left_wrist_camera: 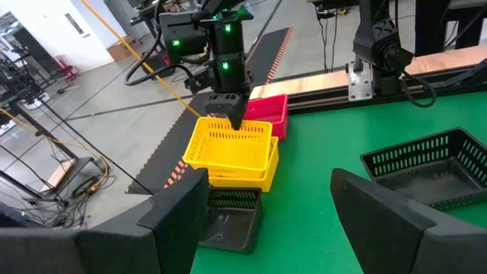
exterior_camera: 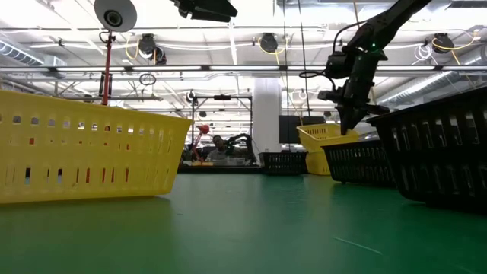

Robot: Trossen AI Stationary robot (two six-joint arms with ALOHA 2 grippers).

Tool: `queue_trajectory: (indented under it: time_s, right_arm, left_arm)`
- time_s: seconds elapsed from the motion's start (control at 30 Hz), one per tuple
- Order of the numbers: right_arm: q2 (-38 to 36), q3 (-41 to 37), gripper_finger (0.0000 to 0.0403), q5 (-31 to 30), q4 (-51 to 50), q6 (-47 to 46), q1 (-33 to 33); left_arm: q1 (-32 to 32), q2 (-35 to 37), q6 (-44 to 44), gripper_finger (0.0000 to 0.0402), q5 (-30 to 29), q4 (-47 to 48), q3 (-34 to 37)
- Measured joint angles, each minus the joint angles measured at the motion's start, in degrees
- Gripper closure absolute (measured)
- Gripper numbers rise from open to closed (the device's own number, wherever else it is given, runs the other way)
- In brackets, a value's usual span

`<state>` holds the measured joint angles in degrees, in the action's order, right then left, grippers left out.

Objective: Stack baskets by color
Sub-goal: Stack the middle yellow bin on the top yellow bin

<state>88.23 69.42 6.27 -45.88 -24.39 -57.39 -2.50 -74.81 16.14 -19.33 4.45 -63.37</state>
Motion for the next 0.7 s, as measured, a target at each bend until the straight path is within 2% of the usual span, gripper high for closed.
queue_trajectory:
  time_s: [0.37,0.7]
  right_arm:
    - [0.0,-2.8,0.0395,-0.1,2.8,0.2,-0.3]
    - [0.0,-2.8,0.0361,-0.1,3.3,2.6,-0.3]
  left_arm:
    - [0.0,0.0,0.0,0.0124,0.0,0.0,0.0]
    - [0.0,0.0,0.2,0.0124,0.0,0.0,0.0]
